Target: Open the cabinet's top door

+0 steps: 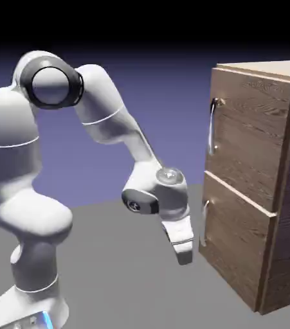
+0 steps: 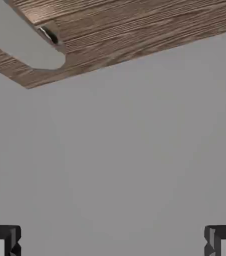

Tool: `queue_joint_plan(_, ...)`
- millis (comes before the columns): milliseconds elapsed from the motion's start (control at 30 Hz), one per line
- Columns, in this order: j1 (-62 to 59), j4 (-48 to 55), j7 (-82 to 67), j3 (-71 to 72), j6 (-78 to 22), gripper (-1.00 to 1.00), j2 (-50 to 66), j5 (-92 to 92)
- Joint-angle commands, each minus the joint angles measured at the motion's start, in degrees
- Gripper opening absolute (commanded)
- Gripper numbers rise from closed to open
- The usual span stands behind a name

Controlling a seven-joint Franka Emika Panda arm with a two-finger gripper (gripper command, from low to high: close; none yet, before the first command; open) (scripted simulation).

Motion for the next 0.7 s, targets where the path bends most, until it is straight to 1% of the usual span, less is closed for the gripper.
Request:
queue_joint_plan(0,2.0,0.2,-1.5,-2.0,-0.4,0.00,1.8,2.5)
queue_joint_plan(667,41.5,3.2,-31.7,-41.5,-9.2,0.00,37.1,52.3)
